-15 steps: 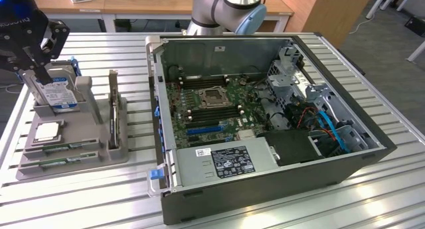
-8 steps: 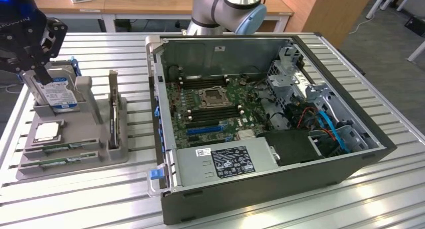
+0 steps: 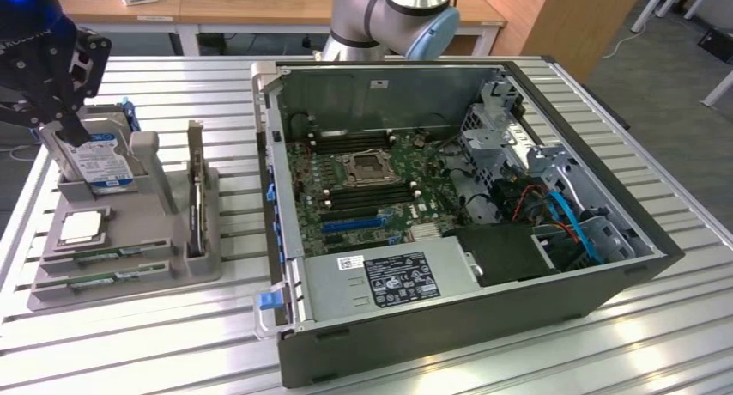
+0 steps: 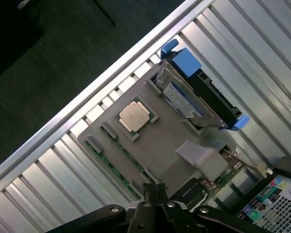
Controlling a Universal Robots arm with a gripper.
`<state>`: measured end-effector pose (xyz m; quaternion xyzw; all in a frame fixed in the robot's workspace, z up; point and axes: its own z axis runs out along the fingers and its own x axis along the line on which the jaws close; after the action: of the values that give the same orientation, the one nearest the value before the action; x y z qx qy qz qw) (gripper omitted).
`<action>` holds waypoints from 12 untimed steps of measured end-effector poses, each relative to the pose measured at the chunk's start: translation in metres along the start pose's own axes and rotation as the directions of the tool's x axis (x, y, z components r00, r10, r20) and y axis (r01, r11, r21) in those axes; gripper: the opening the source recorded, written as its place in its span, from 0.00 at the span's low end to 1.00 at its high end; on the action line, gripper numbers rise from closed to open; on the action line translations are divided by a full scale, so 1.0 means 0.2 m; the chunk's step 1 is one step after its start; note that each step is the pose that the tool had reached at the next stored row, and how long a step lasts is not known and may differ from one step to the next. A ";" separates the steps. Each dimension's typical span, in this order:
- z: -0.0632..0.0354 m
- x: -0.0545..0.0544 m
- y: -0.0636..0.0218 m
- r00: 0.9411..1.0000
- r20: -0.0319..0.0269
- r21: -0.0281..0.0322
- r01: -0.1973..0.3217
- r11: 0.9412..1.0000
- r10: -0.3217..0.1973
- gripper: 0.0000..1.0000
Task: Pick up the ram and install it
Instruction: 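Pick up the ram and move it above insertion slot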
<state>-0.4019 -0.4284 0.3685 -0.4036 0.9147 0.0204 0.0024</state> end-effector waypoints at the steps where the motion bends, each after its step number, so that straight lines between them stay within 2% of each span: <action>1: 0.000 0.00 0.000 1.000 -0.001 0.000 0.018 1.000 -0.018 0.11; 6: 0.001 0.00 0.000 0.994 -0.004 -0.002 0.109 0.994 -0.109 0.11; 9: 0.001 0.00 0.000 0.987 -0.006 -0.004 0.163 0.987 -0.163 0.11; 12: 0.001 0.00 0.000 0.976 -0.007 -0.005 0.216 0.976 -0.216 0.11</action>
<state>-0.4019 -0.4284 0.3682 -0.5005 0.8655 0.0204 0.0001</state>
